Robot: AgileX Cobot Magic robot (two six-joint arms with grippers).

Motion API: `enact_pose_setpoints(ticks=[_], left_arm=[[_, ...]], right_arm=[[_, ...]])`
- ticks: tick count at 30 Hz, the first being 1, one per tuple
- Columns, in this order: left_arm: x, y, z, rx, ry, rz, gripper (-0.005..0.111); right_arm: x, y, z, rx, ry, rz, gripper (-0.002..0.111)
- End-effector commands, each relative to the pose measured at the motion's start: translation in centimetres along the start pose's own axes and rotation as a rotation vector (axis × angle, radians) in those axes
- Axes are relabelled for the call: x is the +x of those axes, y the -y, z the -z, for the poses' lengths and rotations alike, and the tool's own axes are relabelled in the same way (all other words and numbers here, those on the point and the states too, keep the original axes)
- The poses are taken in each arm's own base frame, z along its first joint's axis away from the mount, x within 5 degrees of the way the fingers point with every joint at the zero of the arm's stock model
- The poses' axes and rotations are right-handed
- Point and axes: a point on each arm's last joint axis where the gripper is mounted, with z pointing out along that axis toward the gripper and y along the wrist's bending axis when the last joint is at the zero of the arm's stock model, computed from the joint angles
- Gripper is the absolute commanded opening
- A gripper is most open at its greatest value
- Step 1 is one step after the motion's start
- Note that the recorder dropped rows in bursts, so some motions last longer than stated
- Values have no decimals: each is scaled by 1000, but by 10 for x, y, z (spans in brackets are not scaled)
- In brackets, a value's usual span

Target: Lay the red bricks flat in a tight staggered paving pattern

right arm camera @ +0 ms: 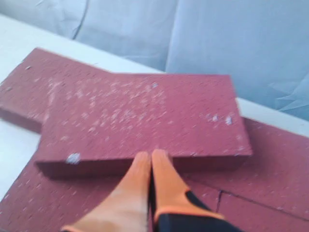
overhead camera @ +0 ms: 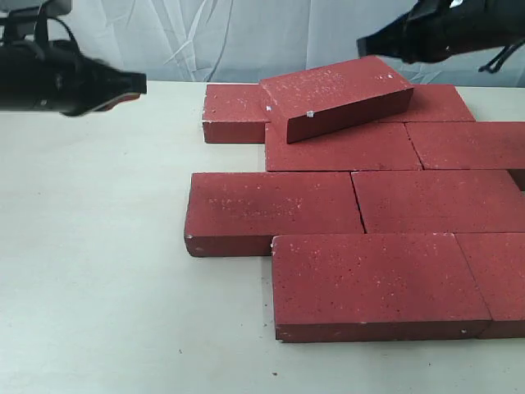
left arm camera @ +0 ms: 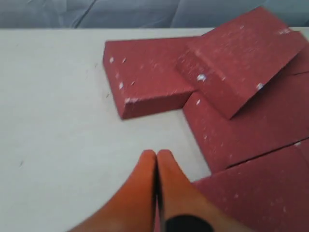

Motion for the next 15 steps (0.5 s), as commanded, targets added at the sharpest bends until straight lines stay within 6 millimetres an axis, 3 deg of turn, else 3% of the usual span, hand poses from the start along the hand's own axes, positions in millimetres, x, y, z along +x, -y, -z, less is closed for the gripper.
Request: enact_pose_setpoints(ticks=[1, 5, 6, 9, 10, 15], left_arm=[[-29, -2, -33, 42, -3, 3, 0], [-33, -7, -85, 127, -184, -20, 0], [-34, -10, -110, 95, -263, -52, 0], [-37, -4, -147, 26, -348, -176, 0], [-39, 4, -162, 33, -356, -186, 0], [-46, 18, -194, 190, -387, -148, 0]], right_arm=[[-27, 56, -23, 38, -91, -71, -1], [-35, 101, -56, 6, -243, -133, -1], [-39, 115, -69, -11, -282, -145, -1], [-45, 129, -90, -5, -261, -142, -1], [-43, 132, -100, 0, -253, -143, -1], [-7, 141, -142, 3, -309, -172, -1]])
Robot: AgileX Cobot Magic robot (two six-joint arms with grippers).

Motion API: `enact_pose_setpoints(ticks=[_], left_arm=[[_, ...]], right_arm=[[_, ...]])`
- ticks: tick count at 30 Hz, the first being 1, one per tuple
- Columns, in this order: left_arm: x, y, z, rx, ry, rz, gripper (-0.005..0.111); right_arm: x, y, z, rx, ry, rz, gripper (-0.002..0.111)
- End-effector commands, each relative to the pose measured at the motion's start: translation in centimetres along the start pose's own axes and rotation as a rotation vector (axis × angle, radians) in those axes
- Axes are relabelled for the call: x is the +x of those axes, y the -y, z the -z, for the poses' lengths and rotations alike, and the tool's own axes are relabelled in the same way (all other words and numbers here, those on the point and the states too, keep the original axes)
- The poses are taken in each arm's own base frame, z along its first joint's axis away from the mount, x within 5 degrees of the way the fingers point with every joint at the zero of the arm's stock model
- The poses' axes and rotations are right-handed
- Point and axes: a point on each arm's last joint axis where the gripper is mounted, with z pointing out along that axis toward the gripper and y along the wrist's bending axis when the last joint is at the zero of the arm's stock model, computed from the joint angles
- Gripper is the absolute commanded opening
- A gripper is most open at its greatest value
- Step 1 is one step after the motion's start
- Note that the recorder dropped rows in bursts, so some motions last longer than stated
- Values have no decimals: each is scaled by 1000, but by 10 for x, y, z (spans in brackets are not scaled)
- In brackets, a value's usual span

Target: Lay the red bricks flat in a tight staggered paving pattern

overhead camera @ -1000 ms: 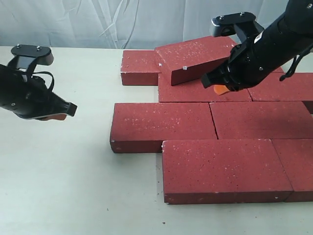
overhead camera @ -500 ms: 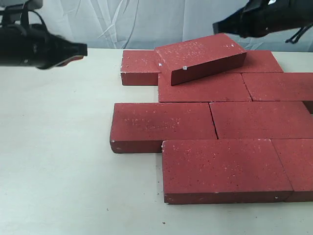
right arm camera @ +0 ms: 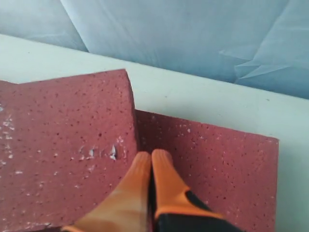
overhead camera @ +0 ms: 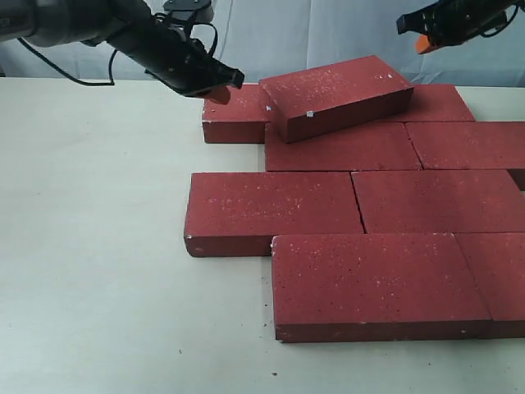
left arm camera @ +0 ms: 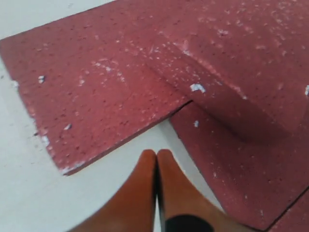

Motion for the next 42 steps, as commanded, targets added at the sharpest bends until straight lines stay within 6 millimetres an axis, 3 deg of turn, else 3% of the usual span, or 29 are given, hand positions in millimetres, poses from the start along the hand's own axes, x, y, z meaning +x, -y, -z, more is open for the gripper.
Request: enact_pose_setpoints(ticks=[1, 4, 11, 17, 30, 35, 42], left_arm=[[-10, 4, -15, 70, 5, -10, 0], [-17, 14, -19, 97, 77, -17, 0], [-13, 37, -34, 131, 82, -14, 0], [-4, 33, -51, 119, 54, -8, 0], [-7, 31, -51, 103, 87, 2, 0], [-14, 33, -38, 86, 102, -13, 0], [-31, 36, -1, 74, 148, -36, 0]], right_arm=[[14, 13, -30, 10, -27, -26, -1], [21, 15, -44, 4, -37, -35, -1], [22, 13, -46, -26, -40, -23, -1], [23, 10, -46, -59, -49, 9, -1], [23, 3, -45, -124, -54, 5, -1], [14, -3, -29, -152, -32, 19, -1], [-1, -21, 6, -185, -14, 58, -1]])
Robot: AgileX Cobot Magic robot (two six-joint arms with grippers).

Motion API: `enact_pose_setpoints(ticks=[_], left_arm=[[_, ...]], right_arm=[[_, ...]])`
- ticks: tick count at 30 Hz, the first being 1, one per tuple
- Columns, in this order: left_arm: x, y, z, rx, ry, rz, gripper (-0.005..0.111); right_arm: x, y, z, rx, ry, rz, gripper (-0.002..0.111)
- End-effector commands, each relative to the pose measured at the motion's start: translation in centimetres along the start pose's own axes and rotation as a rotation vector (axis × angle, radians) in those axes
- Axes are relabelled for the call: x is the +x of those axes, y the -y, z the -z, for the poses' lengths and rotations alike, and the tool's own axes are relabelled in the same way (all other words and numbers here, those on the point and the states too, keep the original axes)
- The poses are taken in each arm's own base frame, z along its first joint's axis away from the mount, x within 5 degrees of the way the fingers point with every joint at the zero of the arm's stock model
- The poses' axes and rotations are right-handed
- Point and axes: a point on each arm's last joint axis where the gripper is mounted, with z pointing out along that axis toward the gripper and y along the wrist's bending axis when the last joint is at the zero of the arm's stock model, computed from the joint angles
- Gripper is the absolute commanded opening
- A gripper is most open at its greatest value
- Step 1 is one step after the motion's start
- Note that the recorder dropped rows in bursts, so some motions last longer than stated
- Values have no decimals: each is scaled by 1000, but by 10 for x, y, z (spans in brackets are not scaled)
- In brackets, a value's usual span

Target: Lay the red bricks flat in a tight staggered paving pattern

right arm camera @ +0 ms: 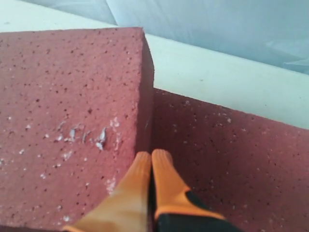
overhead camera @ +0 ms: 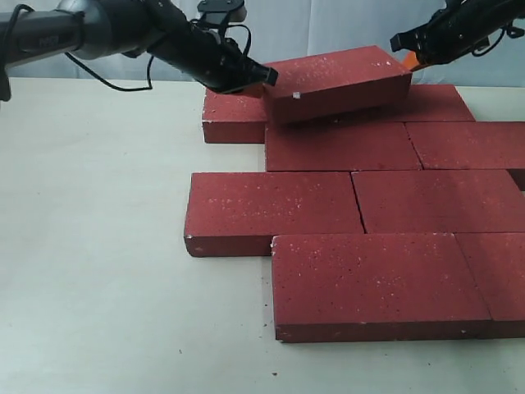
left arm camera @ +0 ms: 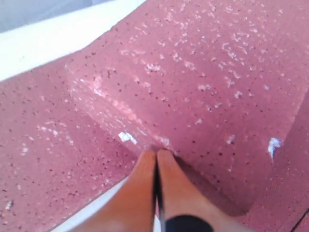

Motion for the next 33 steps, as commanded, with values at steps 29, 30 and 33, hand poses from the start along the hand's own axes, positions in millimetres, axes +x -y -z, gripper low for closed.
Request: enact_pose_setpoints(ticks=[29, 30, 33], left_arm=[[95, -47, 213, -317, 29, 283, 0], [101, -55, 216, -337, 28, 307, 0], [114, -75, 225, -407, 56, 365, 0]], right_arm=[[33, -299, 32, -362, 14, 211, -1], [35, -309, 29, -366, 31, 215, -1], [50, -344, 2, -388, 57, 216, -1]])
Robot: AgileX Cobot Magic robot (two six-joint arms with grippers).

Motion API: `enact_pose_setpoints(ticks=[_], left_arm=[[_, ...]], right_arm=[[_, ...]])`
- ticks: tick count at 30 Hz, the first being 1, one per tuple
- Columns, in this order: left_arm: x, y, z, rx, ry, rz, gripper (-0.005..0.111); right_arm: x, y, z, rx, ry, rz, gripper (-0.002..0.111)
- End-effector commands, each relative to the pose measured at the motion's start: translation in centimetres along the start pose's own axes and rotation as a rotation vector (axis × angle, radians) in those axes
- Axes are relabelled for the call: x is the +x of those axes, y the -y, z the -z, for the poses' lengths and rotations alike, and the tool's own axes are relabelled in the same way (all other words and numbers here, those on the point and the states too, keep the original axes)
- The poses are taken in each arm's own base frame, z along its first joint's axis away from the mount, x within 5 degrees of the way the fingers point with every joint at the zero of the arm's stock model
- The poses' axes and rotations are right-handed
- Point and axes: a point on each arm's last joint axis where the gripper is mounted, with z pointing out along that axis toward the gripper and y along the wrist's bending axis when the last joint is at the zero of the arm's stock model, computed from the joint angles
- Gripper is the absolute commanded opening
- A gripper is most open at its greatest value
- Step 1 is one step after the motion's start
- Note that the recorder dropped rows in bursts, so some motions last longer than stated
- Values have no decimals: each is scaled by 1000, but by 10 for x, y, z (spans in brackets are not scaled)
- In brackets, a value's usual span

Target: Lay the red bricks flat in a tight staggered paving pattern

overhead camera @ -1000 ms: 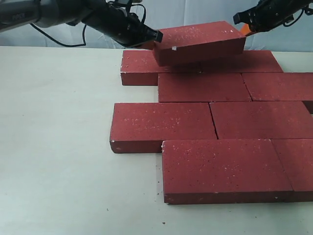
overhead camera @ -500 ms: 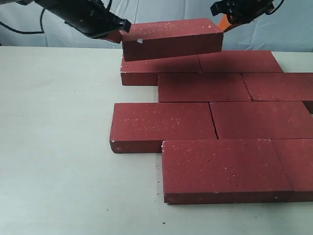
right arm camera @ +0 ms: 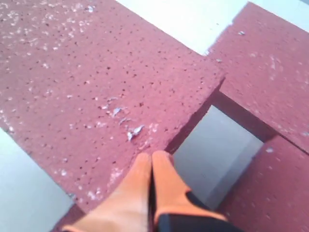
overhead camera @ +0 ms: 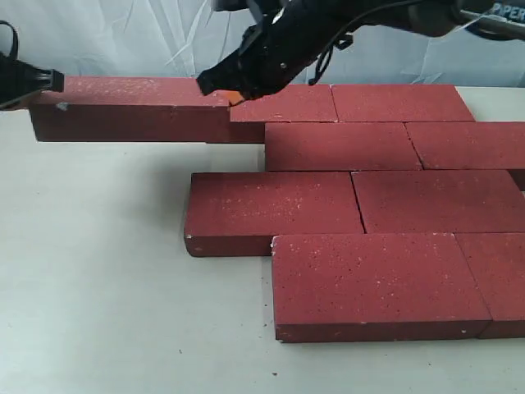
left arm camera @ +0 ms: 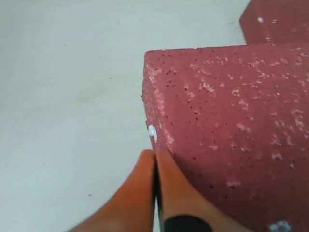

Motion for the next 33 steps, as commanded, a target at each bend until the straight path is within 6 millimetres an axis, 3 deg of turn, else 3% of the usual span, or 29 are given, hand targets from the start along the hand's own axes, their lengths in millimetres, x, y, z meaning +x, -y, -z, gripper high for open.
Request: enact_pose_setpoints(ticks=[1, 4, 7, 12, 18, 21, 28, 33], left_arm=[[8, -3, 1, 20, -12, 84, 0], [12, -18, 0, -52, 15, 62, 0], [23, -38, -12, -111, 5, 101, 0], [41, -48, -39, -132, -69, 120, 0], [50, -57, -49, -197, -30, 119, 0], [51, -63, -48, -213, -34, 105, 0], [53, -98, -37, -296, 3, 174, 0], [57, -98, -36, -270, -29, 231, 0]], right_arm=[[0, -42, -43, -85, 95, -86, -1], [6, -45, -71, -90, 76, -82, -1], [-2, -43, -95, -97, 89, -67, -1], [-4, -39, -112, -88, 76, -21, -1], [2, -31, -115, -16, 28, 91, -1], [7, -30, -115, -6, -31, 125, -1], [18, -31, -114, -26, -146, 146, -1], [17, -24, -113, 49, -144, 169, -1]])
